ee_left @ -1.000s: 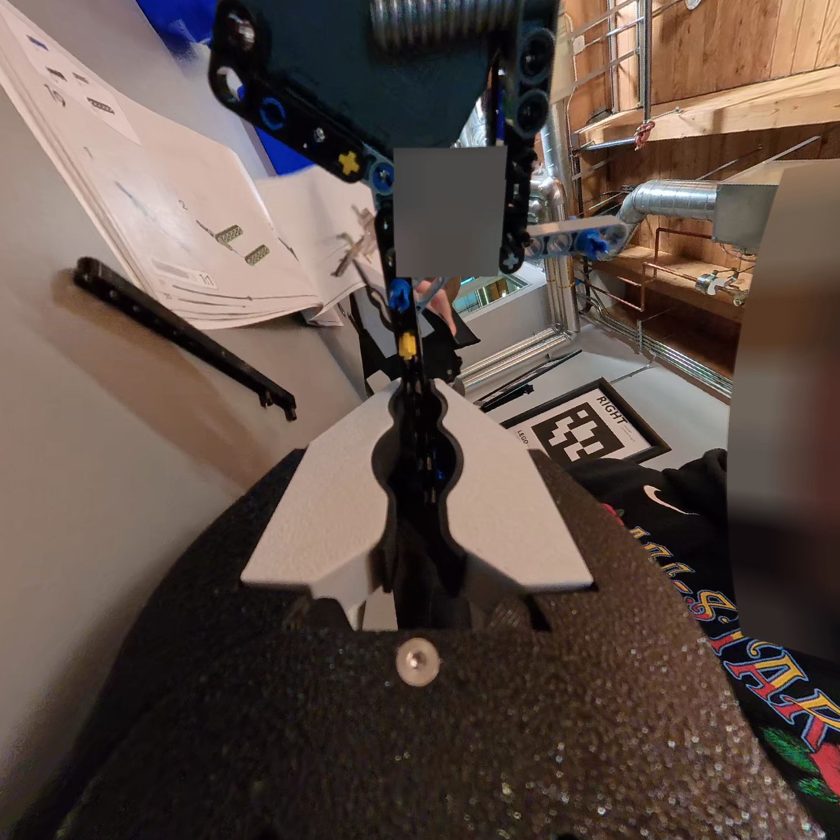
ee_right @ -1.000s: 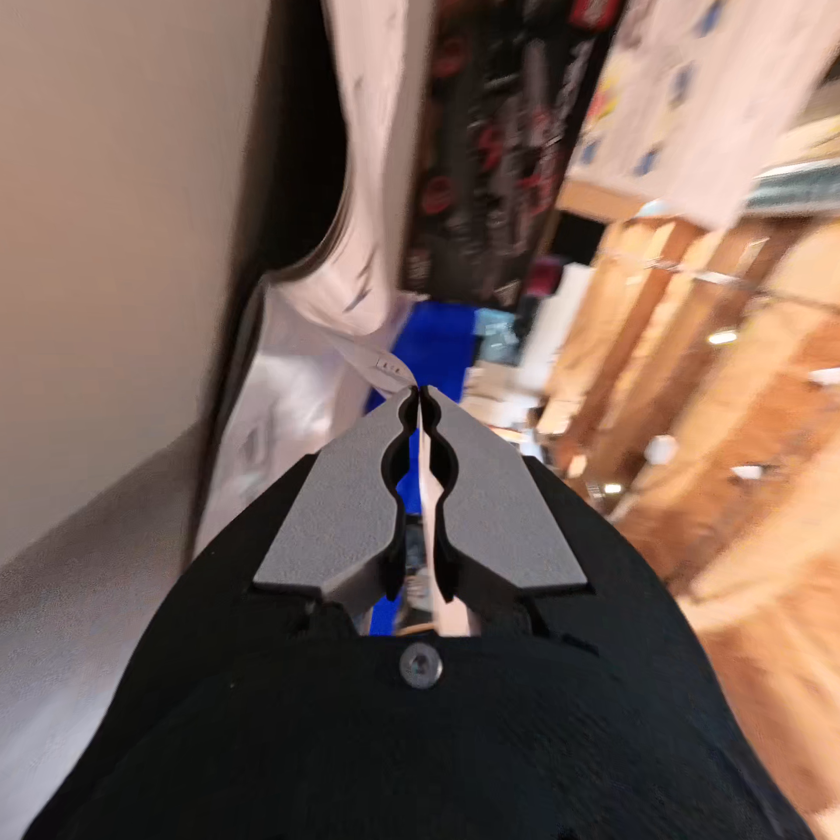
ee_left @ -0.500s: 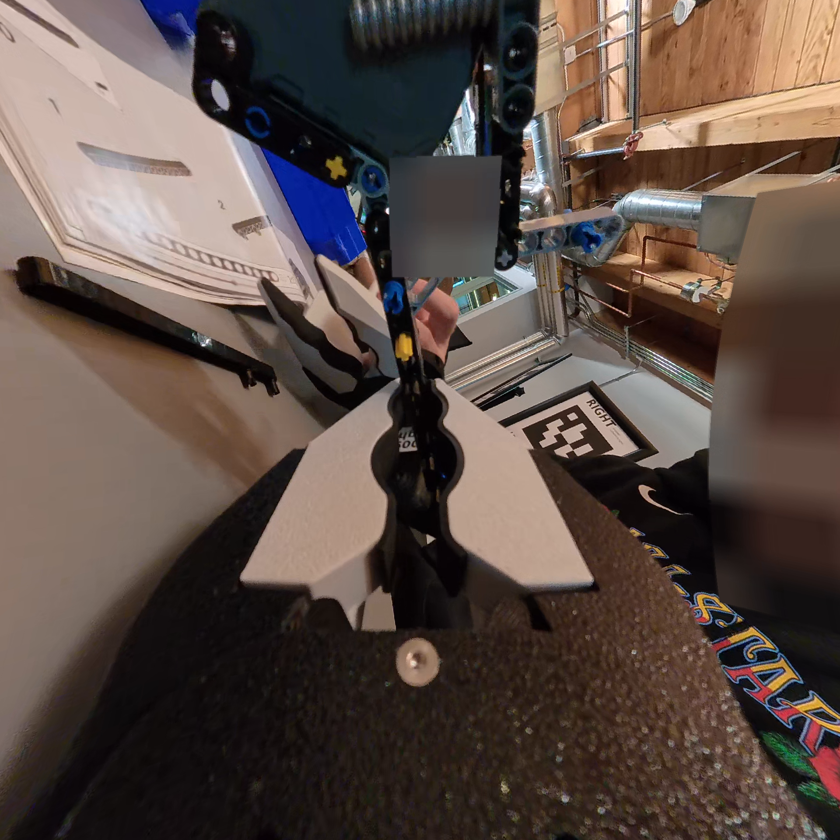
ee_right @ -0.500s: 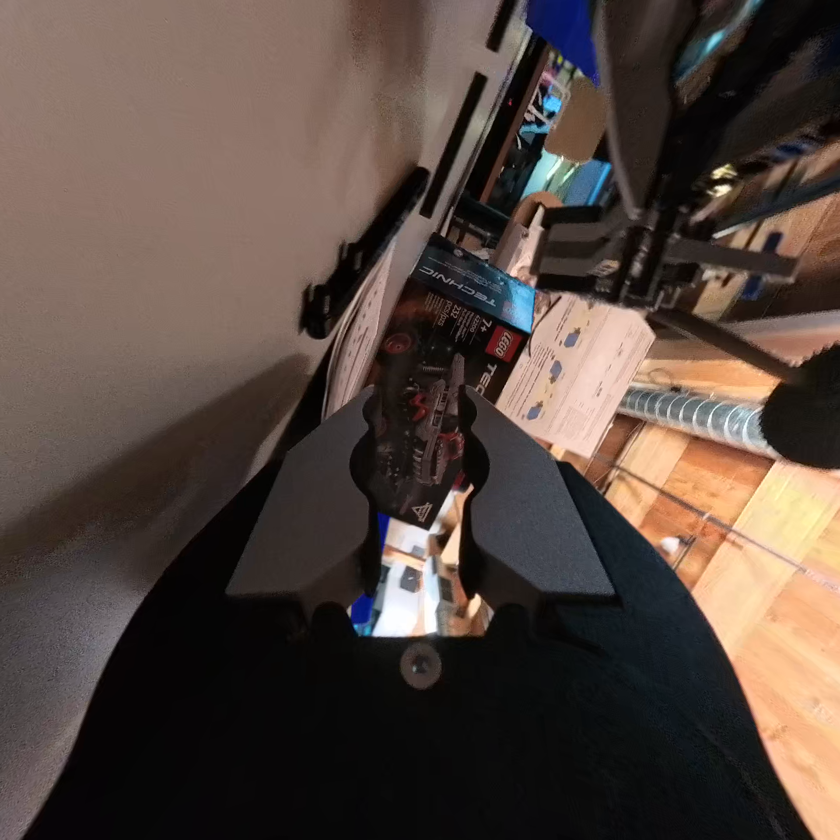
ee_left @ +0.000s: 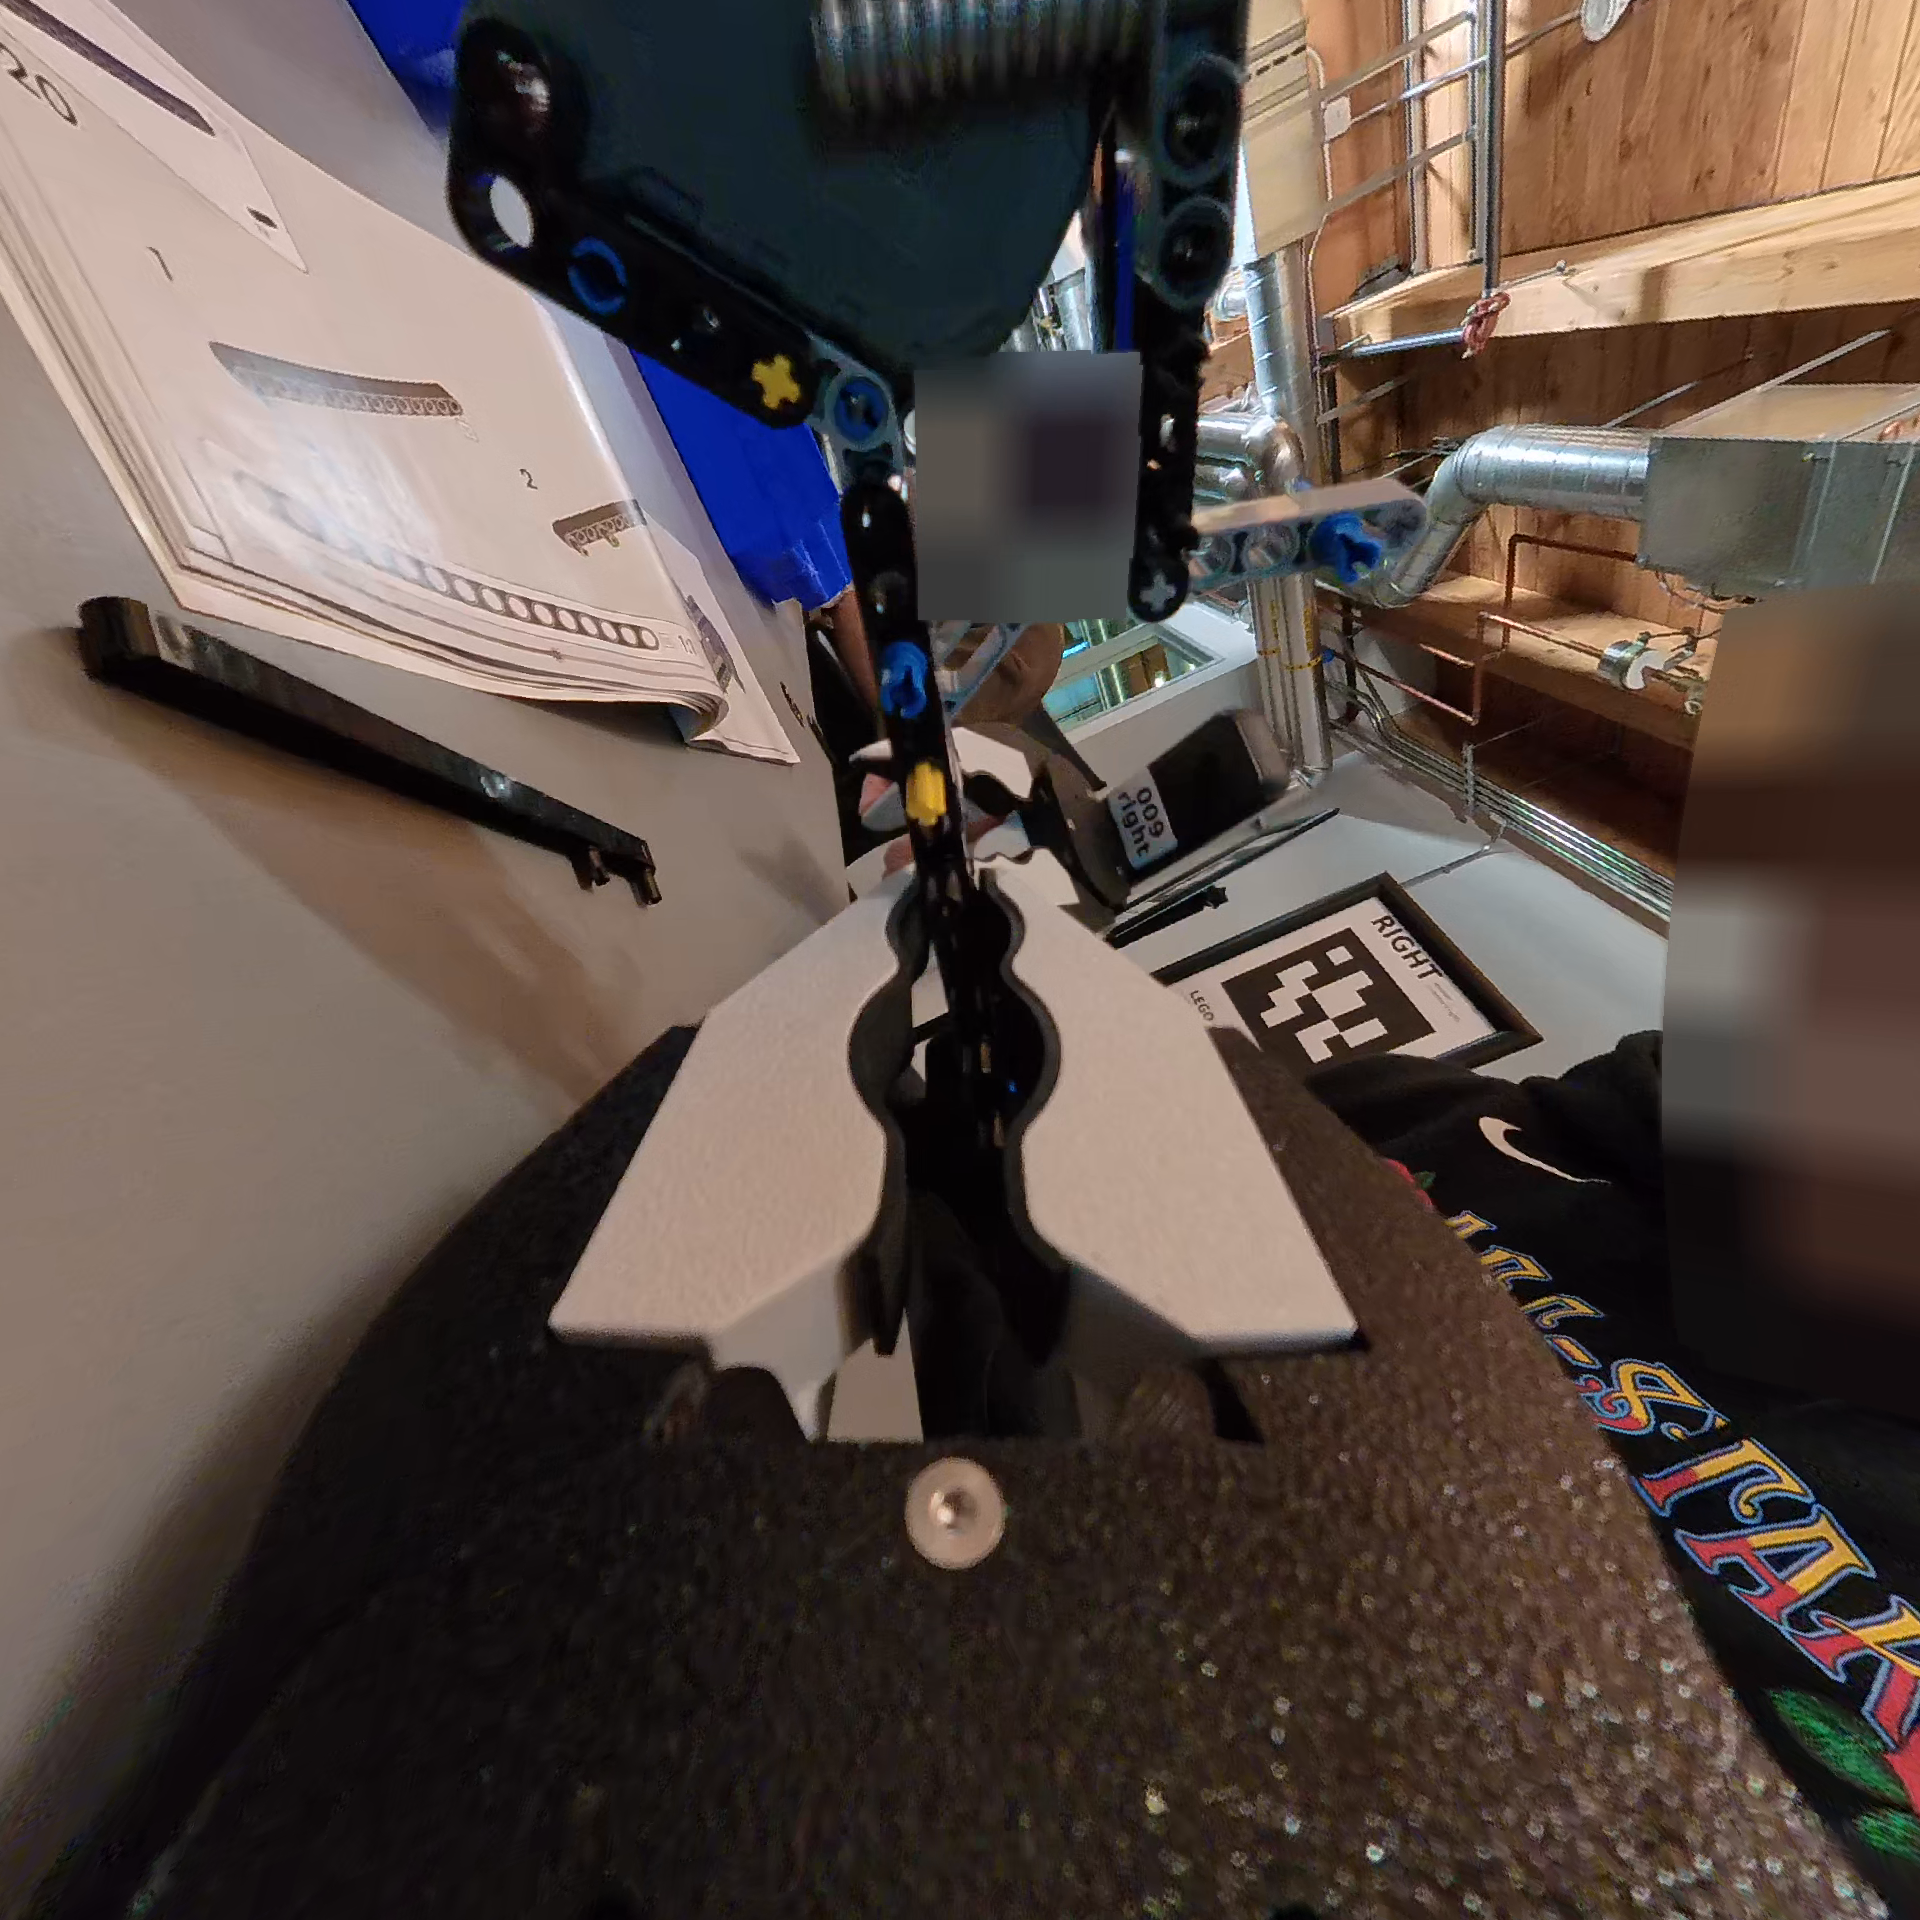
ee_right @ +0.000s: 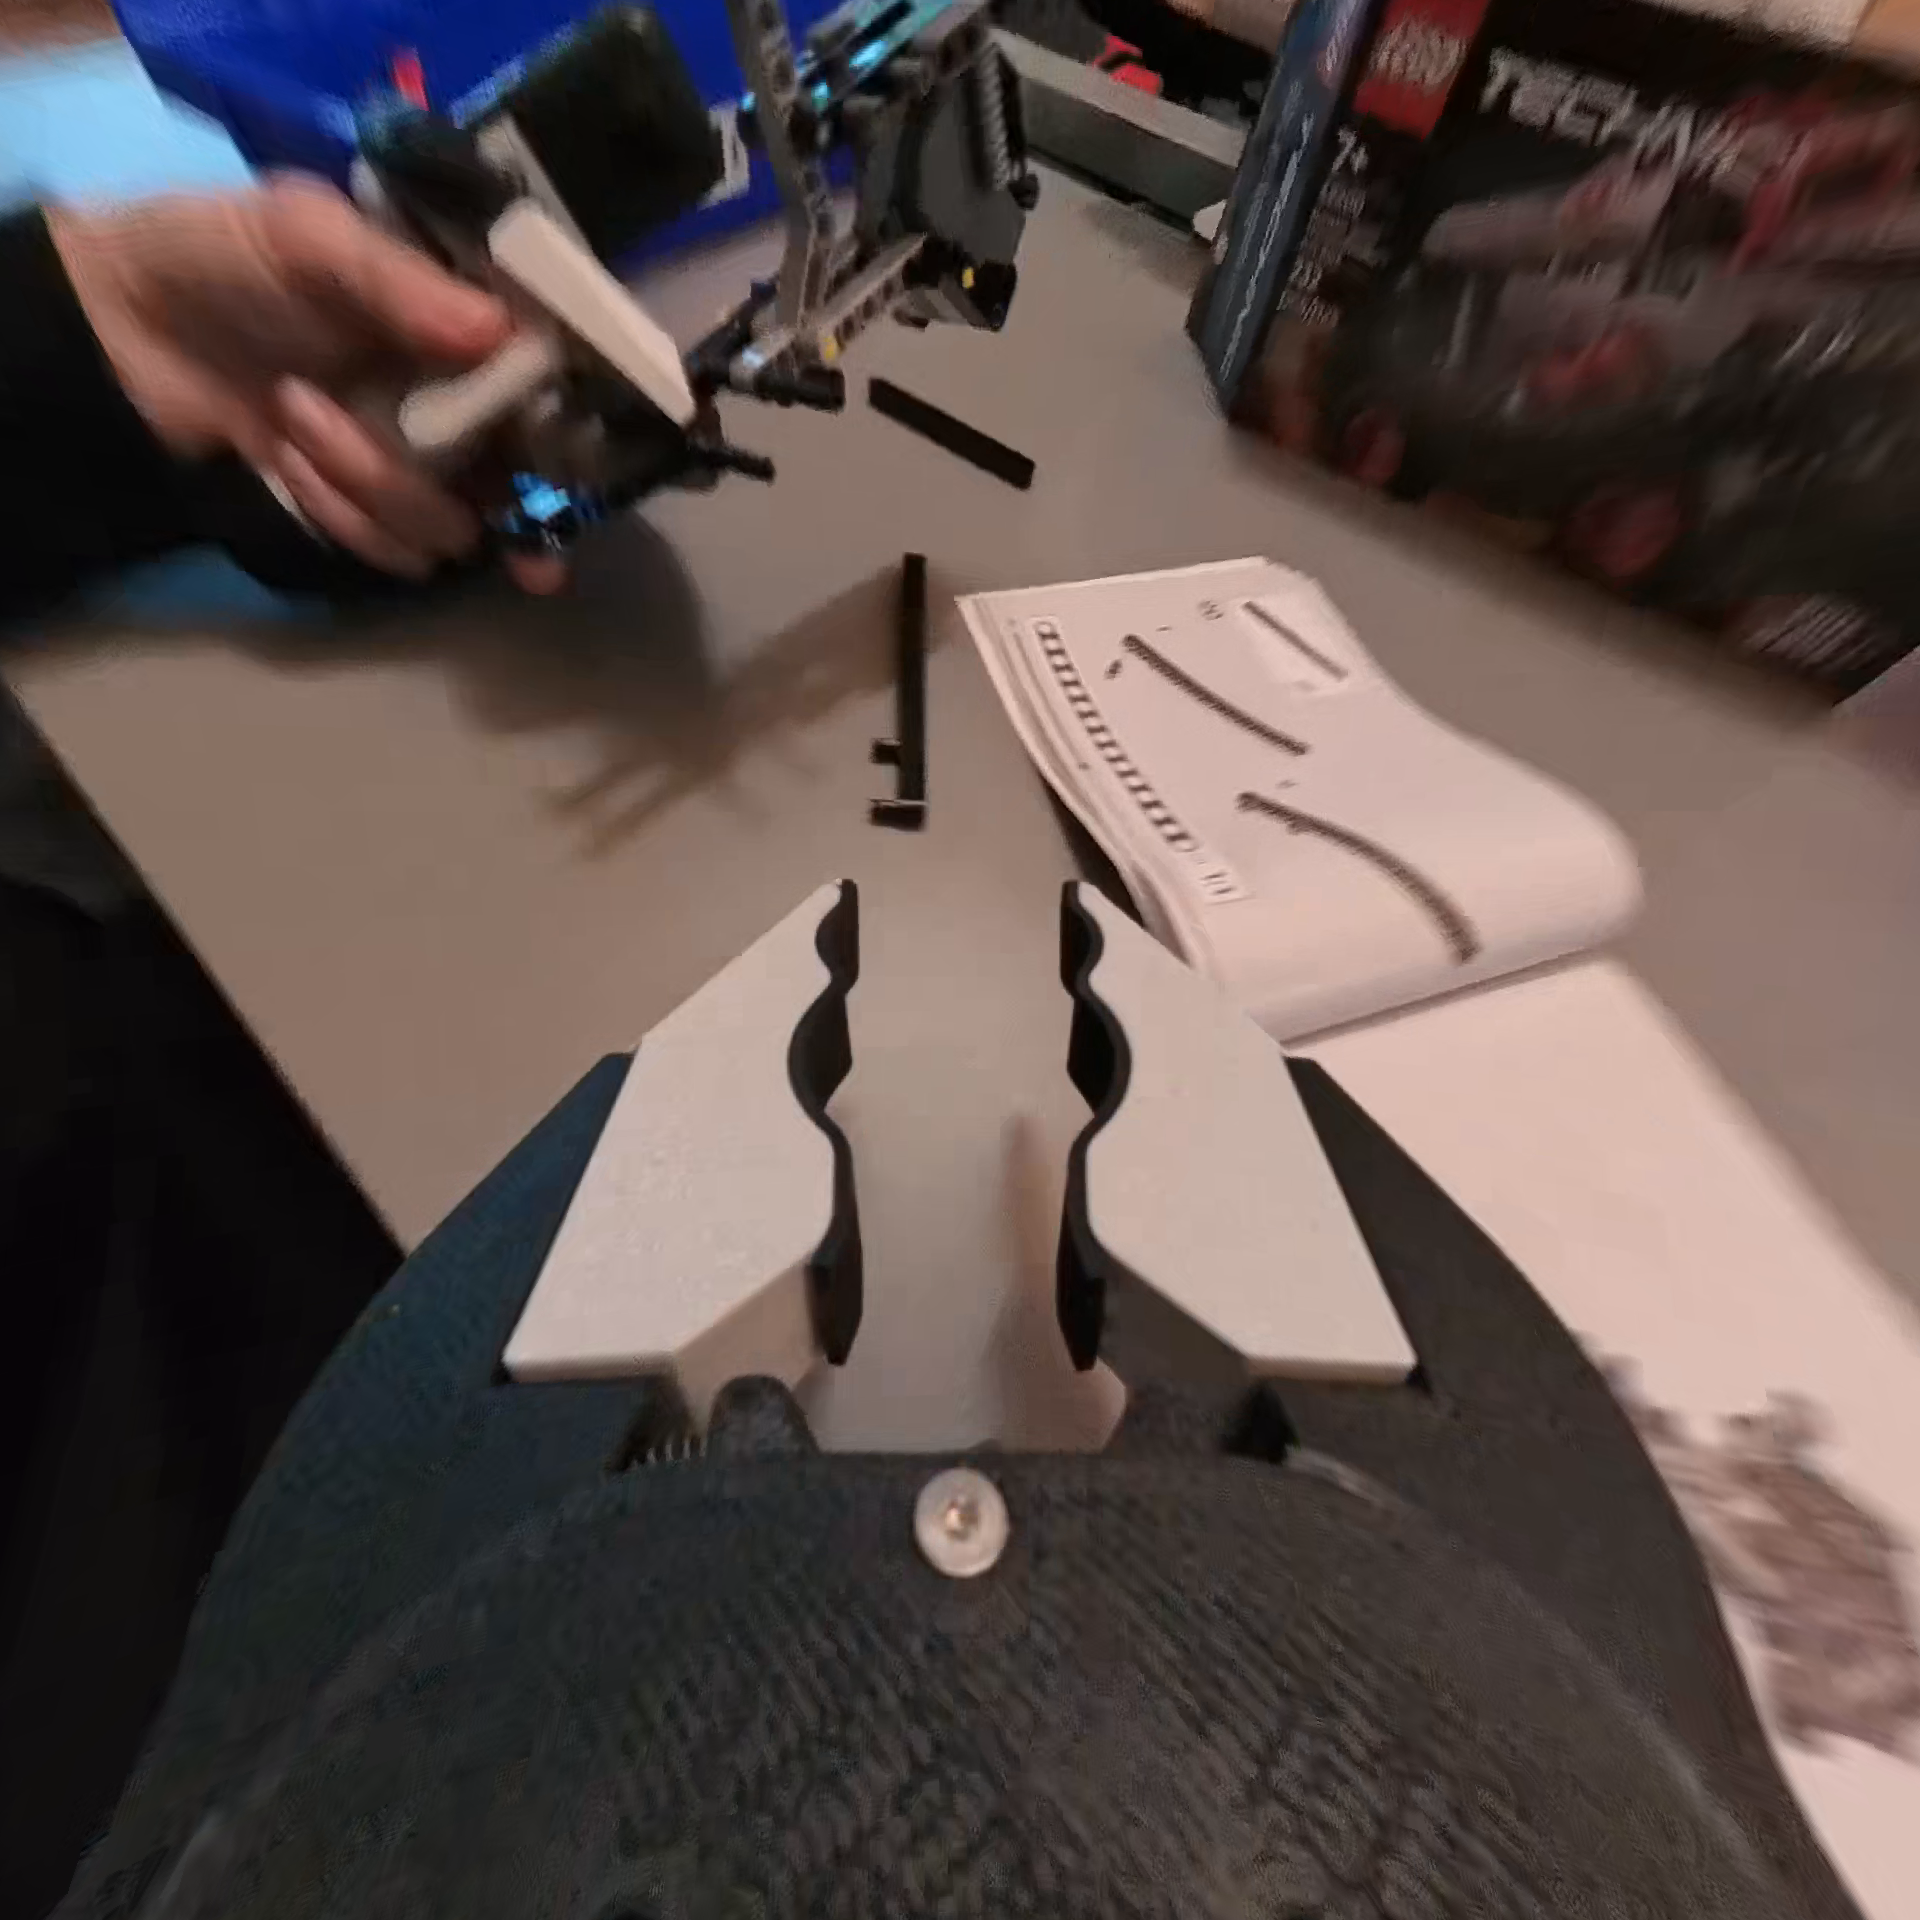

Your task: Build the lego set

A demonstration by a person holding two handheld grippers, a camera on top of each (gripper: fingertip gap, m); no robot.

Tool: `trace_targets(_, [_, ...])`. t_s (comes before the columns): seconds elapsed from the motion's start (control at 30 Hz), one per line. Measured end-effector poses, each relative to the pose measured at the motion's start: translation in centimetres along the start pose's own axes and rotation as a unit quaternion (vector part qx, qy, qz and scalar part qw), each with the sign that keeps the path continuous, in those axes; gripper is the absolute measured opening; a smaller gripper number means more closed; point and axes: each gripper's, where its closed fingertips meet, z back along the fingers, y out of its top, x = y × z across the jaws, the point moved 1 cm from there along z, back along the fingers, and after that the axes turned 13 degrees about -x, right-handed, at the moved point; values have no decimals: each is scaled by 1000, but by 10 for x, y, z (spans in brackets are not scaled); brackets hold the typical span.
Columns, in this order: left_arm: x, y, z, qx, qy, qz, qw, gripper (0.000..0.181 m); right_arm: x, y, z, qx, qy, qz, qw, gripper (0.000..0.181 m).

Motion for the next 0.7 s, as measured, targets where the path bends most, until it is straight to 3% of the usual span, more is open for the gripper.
trace_targets(0.07, [0,-1,-1,-4,4,-2,1000,6,-12,-4,-6,-9,56,-59,997,39])
trace_targets(0.17, [-3,-4,0,-12,23,-5,1000,5,-25,-24,-12,-79,99,-104,986,40])
trace_targets(0.27, [-11,-7,4,-24,67,-7,997,6,-36,-22,-6,-41,132,-156,978,31])
trace_targets(0.37, [-11,-6,4,-20,60,-5,998,6,-62,-16,-3,-9,208,-191,959,33])
trace_targets(0.5, [0,-3,6,-7,29,-28,999,5,-39,-24,0,1,152,-220,964,32])
trace_targets(0.6, [6,1,11,13,15,-49,999,5,-22,-22,0,12,116,-227,967,21])
trace_targets(0.7, [7,7,18,40,23,-64,997,5,-21,-9,-18,-16,104,-170,980,26])
